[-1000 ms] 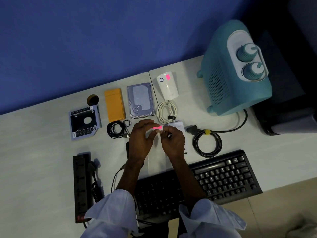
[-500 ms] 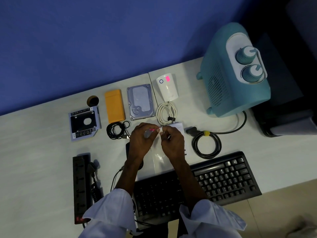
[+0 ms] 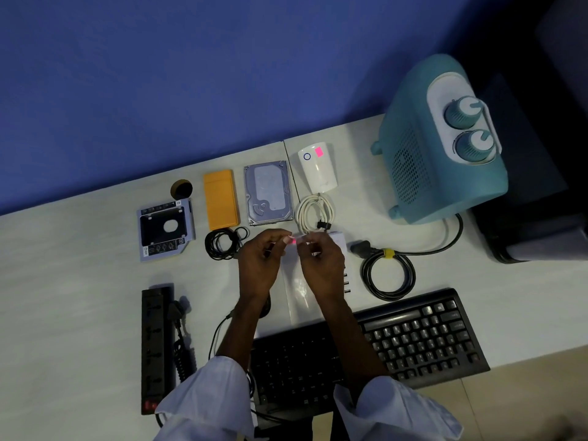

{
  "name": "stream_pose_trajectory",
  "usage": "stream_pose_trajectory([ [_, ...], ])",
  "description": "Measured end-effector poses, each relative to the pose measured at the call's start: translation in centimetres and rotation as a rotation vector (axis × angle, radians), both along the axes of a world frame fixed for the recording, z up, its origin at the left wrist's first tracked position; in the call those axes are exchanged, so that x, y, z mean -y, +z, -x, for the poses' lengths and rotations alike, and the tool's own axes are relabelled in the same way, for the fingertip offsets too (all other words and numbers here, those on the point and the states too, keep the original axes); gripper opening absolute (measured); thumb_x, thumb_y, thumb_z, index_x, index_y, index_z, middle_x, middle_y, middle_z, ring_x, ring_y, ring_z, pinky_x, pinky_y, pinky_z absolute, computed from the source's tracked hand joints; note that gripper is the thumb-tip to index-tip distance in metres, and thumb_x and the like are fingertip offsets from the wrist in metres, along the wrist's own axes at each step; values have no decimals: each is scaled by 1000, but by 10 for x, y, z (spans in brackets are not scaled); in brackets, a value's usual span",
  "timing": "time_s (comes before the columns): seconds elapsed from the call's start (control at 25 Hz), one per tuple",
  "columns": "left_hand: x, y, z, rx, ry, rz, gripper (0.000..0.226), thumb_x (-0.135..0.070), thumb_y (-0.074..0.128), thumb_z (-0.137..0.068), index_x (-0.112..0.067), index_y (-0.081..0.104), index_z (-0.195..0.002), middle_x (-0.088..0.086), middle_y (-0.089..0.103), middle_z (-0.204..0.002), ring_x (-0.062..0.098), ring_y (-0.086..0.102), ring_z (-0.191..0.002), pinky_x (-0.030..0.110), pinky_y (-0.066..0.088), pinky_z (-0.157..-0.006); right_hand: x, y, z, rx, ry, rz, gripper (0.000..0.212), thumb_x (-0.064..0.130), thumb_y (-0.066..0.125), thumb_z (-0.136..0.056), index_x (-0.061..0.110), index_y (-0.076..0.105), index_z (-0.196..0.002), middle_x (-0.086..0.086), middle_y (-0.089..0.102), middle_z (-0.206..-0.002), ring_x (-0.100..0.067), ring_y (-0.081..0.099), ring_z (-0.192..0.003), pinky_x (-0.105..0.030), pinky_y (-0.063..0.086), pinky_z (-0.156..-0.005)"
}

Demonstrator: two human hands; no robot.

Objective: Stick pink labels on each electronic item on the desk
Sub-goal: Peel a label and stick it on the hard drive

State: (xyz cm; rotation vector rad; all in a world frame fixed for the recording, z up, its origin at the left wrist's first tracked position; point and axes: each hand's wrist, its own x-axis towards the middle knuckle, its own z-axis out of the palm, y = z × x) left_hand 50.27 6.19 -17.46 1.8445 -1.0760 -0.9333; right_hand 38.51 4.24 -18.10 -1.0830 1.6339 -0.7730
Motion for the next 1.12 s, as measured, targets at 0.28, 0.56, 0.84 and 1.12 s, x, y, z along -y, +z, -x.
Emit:
stream_pose_trajectory([
  [0.28, -2, 8, -7, 73, -1, 62, 16, -7, 70, -89, -12, 77, -102, -6, 75, -101, 8, 70, -94, 13, 52, -86, 23, 17, -8, 327, -67, -278, 9, 10, 73, -84, 17, 73, -77, 6, 71, -62, -17, 61, -57, -16, 42, -42],
  [0.56, 8, 8, -15, 35, 56, 85, 19, -7, 73, -87, -15, 75, -103, -4, 76, -99, 9, 72, -93, 19, 55, -86, 33, 14, -18, 272, 9, -116, 10, 8, 75, -83, 18, 75, -82, -5, 73, -77, -22, 69, -69, -23, 56, -57],
  [0.84, 46, 2, -34, -13, 115, 67, 18, -4, 72, -88, -12, 76, -103, 5, 77, -100, 14, 73, -91, 31, 59, -86, 61, 4, -37, 128, 77, 33, 8, 13, 77, -82, 21, 77, -84, 1, 76, -80, -16, 72, -76, -44, 61, -76],
  [1.12, 100, 1, -66, 9, 37, 42, 10, -12, 74, -87, -18, 74, -95, -5, 74, -90, 6, 70, -85, 17, 56, -78, 105, -1, -61, 85, 108, 140, 12, 1, 71, -81, 10, 77, -87, -1, 76, -83, -15, 72, -76, -40, 62, -76],
])
